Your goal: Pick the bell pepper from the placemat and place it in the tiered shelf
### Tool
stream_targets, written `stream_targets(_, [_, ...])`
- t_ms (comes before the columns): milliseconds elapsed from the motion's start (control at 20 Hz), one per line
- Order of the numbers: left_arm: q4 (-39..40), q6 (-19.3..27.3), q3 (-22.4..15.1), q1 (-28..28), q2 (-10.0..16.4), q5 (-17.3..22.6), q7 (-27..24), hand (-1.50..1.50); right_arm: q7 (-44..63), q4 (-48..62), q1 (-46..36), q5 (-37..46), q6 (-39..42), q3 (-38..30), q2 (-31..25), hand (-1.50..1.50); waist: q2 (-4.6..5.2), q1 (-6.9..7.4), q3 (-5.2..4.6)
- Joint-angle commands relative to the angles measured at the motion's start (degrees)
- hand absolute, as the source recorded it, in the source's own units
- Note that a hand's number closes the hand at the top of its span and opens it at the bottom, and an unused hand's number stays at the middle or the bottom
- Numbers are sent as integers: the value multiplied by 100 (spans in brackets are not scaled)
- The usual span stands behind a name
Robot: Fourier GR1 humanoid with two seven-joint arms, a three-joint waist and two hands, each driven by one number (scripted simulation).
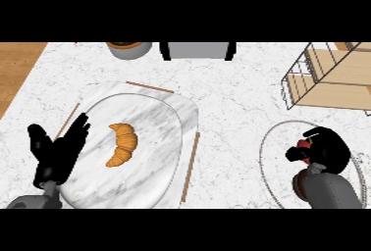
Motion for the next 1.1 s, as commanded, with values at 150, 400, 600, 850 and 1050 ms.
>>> stream_targets(150, [122, 80, -86, 33, -113, -53, 203, 0, -2164, -753, -53, -1078, 1236, 1125, 140, 150, 37, 16, 22])
stream_targets(400, [108, -34, 46, 244, -7, 52, 172, 0, -3554, -2121, 185, -2104, 2529, 1449, -433, 150, -42, -194, 1])
stream_targets(600, [152, 91, 130, 292, -42, -12, 86, 0, -3428, -3819, 345, -2779, 3051, 748, -1127, 150, -26, -301, -3])
stream_targets(850, [-103, 4, 57, 455, -96, 22, 149, 0, -2388, -5141, 158, -3759, 3793, -583, -1685, 150, 5, -187, 1])
stream_targets(1050, [-59, -60, 76, 348, -74, -39, 92, 0, -1268, -5462, -507, -4594, 4248, -1468, -2003, 150, 36, -81, -3])
